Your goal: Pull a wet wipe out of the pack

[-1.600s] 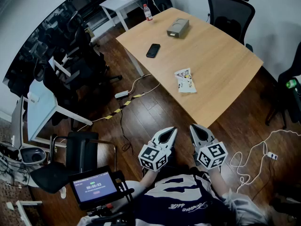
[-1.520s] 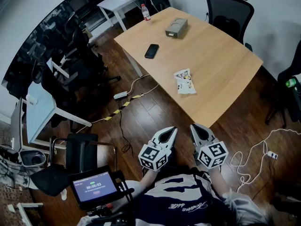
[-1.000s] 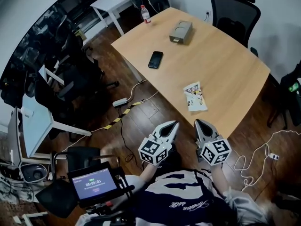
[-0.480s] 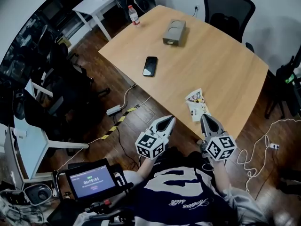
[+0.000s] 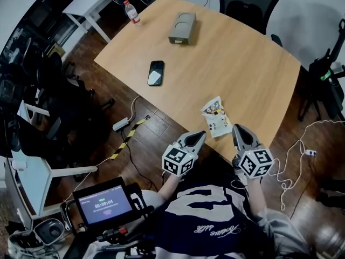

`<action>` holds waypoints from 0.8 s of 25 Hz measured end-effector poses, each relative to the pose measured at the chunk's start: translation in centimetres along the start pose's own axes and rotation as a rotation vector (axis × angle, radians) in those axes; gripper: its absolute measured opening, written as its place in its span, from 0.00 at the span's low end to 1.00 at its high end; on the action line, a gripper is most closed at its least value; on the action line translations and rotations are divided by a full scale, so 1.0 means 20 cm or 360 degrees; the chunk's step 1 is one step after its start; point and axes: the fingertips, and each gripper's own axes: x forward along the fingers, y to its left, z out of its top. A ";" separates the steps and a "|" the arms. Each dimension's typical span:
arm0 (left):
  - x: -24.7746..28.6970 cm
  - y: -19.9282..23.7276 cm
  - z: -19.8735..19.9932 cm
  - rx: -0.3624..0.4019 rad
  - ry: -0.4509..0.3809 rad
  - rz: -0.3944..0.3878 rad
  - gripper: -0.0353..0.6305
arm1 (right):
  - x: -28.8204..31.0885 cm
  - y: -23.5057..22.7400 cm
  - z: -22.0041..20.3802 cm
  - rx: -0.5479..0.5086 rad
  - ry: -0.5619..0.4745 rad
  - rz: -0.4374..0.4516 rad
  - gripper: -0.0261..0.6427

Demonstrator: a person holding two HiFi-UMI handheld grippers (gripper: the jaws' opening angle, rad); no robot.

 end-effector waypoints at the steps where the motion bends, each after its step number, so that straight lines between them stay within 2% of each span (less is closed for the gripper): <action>1: 0.06 0.01 -0.02 0.0001 0.0029 -0.0002 0.06 | 0.03 -0.04 0.00 -0.0017 0.0021 0.0008 0.02; 5: 0.27 0.05 -0.12 -0.0012 0.0143 -0.0008 0.06 | 0.14 -0.18 0.01 -0.0070 0.0085 0.0030 0.02; 10: 0.34 -0.01 -0.16 -0.0005 0.0262 -0.0026 0.06 | 0.14 -0.17 0.05 -0.0109 0.0175 0.0085 0.02; 13: 0.36 0.00 -0.21 0.0005 0.0347 0.0018 0.06 | 0.15 -0.14 0.03 -0.0177 0.0244 0.0118 0.02; 15: 0.36 0.02 -0.25 0.0034 0.0413 0.0066 0.06 | 0.17 -0.12 0.00 -0.0221 0.0288 0.0151 0.02; 17: 0.37 0.02 -0.28 0.0085 0.0468 0.0093 0.06 | 0.18 -0.10 -0.03 -0.0258 0.0343 0.0198 0.09; 20: 0.38 0.01 -0.31 0.0158 0.0529 0.0121 0.06 | 0.20 -0.06 -0.07 -0.0337 0.0424 0.0252 0.11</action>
